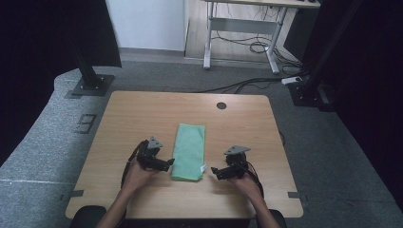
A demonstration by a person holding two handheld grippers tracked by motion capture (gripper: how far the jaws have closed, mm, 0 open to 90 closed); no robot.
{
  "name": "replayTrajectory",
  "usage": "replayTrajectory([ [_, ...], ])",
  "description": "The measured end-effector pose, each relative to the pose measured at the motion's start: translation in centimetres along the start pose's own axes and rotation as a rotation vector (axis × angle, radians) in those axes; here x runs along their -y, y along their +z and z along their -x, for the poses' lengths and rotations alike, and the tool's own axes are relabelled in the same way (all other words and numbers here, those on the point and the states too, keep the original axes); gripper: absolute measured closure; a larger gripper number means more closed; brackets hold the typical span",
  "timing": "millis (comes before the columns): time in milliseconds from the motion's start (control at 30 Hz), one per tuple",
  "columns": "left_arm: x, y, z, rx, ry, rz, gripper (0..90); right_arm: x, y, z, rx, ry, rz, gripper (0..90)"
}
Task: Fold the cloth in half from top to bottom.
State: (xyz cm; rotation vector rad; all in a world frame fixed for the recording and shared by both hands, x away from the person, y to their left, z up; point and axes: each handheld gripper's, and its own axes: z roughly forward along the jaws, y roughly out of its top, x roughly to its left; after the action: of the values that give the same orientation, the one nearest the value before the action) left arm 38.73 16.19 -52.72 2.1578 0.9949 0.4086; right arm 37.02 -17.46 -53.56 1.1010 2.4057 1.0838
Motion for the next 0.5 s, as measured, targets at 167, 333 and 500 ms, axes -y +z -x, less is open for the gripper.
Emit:
replayTrajectory([
  [167, 0.3, 1.0, 0.2, 0.003, 0.003, -0.018, 0.0, -1.7, 1.2, -0.9, -0.017, -0.012, 0.014, 1.7],
  [333, 0.7, 1.8, 0.6, -0.003, 0.014, -0.044, 0.0, -3.1, 3.2, -1.8, -0.023, -0.03, -0.001, 1.6],
  [500, 1.0, 2.1, 0.7, -0.011, 0.021, -0.061, 0.0, -3.1, 4.8, -1.8, 0.007, -0.044, -0.043, 1.7],
])
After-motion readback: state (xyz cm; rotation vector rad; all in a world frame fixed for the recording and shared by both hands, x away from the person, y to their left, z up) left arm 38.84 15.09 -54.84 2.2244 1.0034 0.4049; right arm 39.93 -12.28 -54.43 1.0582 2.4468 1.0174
